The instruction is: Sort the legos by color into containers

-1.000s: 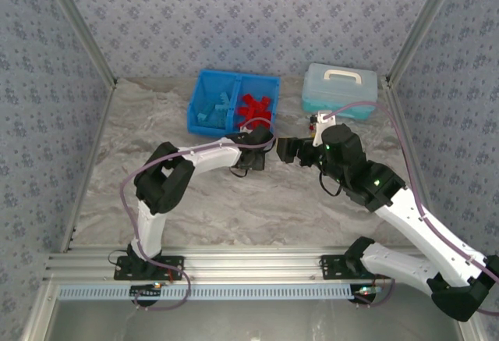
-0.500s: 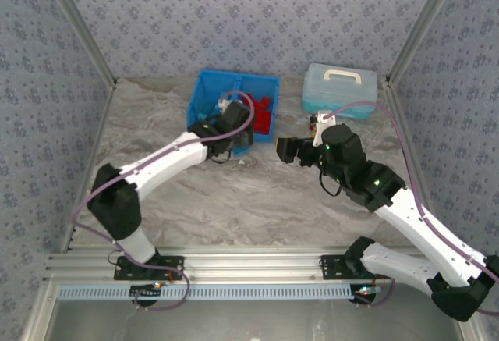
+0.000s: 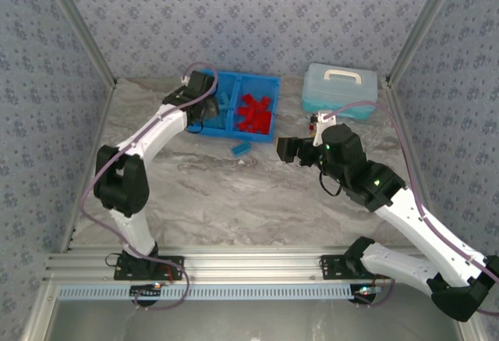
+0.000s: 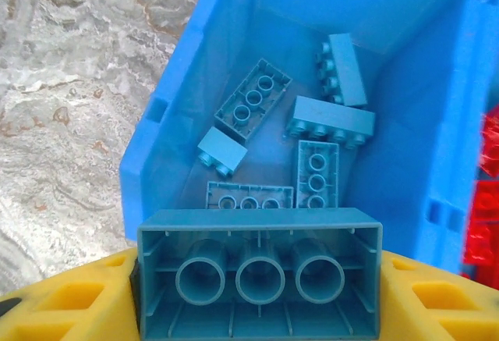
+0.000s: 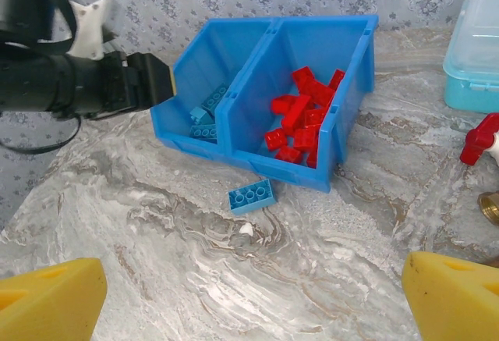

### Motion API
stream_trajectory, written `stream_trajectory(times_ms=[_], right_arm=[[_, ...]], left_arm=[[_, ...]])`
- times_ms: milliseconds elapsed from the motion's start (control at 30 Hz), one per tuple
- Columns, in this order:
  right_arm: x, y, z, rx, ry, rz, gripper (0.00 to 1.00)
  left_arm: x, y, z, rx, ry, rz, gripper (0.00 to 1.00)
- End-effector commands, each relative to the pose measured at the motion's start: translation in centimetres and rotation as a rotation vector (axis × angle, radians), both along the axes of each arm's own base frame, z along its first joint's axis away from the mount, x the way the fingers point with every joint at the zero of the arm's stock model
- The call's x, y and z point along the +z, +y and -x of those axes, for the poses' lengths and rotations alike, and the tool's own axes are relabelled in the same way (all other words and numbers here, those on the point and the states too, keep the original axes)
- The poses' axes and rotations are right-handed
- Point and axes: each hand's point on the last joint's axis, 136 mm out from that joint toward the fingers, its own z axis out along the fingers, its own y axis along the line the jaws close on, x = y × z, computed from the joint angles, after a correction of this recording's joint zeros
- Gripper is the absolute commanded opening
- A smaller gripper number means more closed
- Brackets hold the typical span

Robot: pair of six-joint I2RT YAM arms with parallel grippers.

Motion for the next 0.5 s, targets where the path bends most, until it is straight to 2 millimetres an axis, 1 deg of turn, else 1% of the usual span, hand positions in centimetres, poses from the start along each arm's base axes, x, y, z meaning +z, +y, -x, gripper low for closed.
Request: stream_trajectory(times_ms=[0,233,333,467], right_arm=[[0.7,-0.5,0.3,-0.014,-0.010,-0.027,1.00],[0.7,-0.6,0.3,-0.012,-0.008,-0.019,1.00],[0.8,-0.7,0.4,-0.012,-0.010,-0.016,1.00],[0.9,-0.9,0.5,-0.014,-0.014,-0.011,1.00]], left_arm=[[-0.8,-0.6,-1.3,-0.022,0.043,0.004,0.56],[-3.1,-1.2,-3.4,-0.010,0.091,-0.014,0.56],[-4.2,-1.3,-4.1,0.000,0.107,-0.014,0.59],[-5.4,-1.5,-4.3,0.000,0.134,0.003,0.64]])
